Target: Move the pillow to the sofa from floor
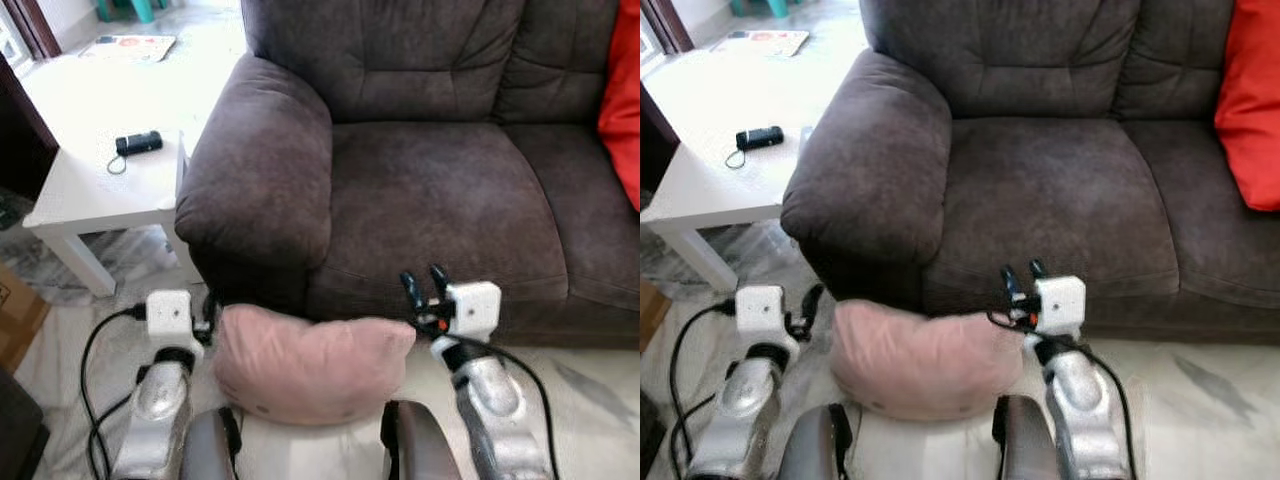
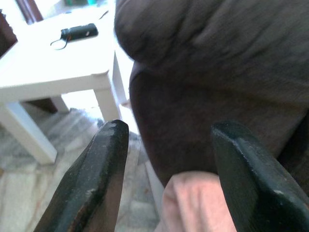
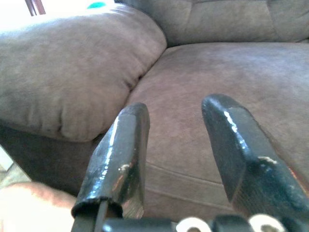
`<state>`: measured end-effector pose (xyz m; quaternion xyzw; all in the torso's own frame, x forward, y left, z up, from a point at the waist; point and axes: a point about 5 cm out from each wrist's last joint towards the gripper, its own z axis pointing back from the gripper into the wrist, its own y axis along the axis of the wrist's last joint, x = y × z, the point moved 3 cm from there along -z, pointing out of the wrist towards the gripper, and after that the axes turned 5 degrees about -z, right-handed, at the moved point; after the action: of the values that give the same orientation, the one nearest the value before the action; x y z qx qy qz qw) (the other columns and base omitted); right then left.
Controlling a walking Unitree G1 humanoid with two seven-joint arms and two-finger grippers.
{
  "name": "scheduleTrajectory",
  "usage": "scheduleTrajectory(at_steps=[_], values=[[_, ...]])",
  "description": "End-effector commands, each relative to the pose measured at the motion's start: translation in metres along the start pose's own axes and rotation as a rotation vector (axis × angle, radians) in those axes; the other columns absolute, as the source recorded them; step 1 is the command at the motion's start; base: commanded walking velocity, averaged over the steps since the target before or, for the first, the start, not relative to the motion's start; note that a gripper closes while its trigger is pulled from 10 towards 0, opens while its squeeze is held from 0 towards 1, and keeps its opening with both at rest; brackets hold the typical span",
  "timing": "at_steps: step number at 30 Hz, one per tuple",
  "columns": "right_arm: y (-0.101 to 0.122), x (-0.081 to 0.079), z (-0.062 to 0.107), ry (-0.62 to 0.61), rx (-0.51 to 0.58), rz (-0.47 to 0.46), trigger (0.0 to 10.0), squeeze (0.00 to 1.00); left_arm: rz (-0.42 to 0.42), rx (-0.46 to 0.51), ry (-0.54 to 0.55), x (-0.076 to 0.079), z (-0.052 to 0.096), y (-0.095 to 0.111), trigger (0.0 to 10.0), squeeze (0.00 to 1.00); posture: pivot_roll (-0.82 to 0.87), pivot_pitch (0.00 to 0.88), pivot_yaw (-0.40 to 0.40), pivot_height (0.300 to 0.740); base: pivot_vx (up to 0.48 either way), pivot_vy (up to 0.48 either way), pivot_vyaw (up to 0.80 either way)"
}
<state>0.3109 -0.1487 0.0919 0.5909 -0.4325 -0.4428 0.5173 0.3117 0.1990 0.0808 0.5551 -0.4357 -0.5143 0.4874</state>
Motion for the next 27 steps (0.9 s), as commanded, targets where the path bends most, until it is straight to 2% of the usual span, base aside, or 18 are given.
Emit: scheduleTrajectory(at_steps=[1, 27], values=[[-0.0004, 0.0040, 0.0014, -0.014, -0.003, 0.001, 10.0, 0.00, -0.003, -0.020, -0.021, 0.0051, 0.0016, -0.0042, 10.0, 0.00, -0.04, 0.104, 0.003, 0.498, 0.266, 0.000, 0.00], [-0.0003, 0.0035, 0.0013, -0.014, -0.002, -0.005, 10.0, 0.00, -0.007, -0.015, -0.029, 0.0065, 0.0016, -0.0034, 10.0, 0.00, -0.04, 0.106, 0.003, 0.498, 0.280, 0.000, 0.00]])
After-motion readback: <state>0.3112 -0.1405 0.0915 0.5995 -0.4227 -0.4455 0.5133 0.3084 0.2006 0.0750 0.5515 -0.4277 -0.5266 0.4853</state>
